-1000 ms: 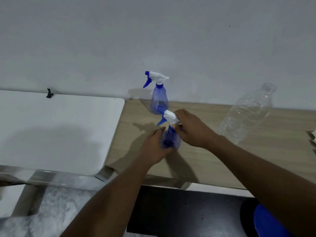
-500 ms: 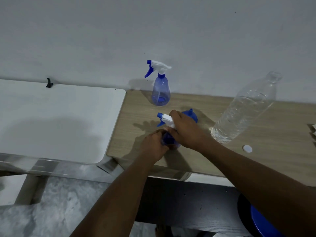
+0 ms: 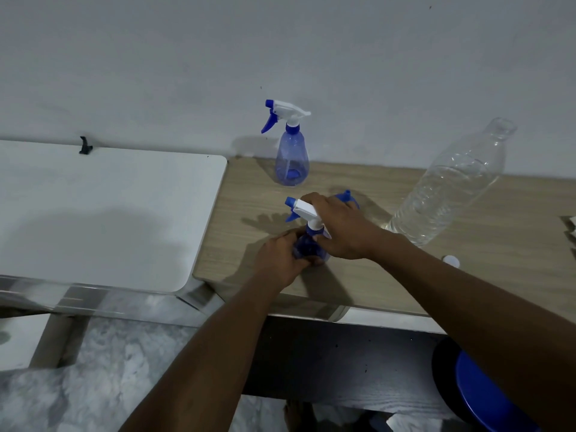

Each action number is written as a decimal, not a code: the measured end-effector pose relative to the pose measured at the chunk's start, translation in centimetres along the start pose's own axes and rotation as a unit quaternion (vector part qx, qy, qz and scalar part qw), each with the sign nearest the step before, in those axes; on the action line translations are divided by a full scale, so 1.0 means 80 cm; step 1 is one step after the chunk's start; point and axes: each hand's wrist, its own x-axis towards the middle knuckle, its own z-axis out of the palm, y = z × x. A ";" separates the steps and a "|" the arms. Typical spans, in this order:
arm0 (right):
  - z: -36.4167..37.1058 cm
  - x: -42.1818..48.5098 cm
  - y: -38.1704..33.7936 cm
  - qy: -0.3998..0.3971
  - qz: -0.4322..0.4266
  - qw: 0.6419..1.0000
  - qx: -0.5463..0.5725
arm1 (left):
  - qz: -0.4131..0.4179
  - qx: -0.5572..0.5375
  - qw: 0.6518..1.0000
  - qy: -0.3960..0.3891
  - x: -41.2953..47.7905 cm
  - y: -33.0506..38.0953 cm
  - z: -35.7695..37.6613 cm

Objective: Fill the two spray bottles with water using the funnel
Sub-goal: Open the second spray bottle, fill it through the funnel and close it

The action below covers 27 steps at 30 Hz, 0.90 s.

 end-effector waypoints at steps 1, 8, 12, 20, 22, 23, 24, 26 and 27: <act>0.001 0.001 0.002 0.013 -0.004 0.999 -0.034 | 0.005 0.001 1.000 0.005 -0.001 0.000 0.000; -0.001 0.001 0.000 -0.022 0.007 1.000 0.012 | -0.024 0.002 1.000 -0.001 -0.001 0.001 0.000; -0.001 0.001 0.006 0.007 0.009 1.000 -0.018 | -0.020 -0.006 1.000 -0.003 -0.002 0.001 0.001; -0.005 -0.003 0.009 -0.026 0.014 0.997 0.064 | -0.021 -0.025 0.999 0.001 -0.005 0.003 -0.001; -0.006 -0.002 0.006 0.026 0.013 0.996 0.090 | -0.034 -0.030 0.999 0.000 -0.005 0.003 0.000; -0.007 -0.001 0.006 0.056 0.010 0.993 0.099 | -0.040 -0.020 0.999 -0.004 -0.005 0.004 -0.001; -0.011 -0.001 0.003 0.081 0.001 0.992 0.096 | -0.043 -0.005 0.999 -0.009 -0.004 0.006 -0.001; -0.026 -0.002 -0.002 0.122 -0.019 0.989 0.076 | -0.043 0.005 0.999 -0.013 -0.004 0.007 -0.003; -0.037 -0.002 -0.006 0.146 -0.025 0.986 0.079 | -0.042 0.003 0.999 -0.012 -0.004 0.007 -0.004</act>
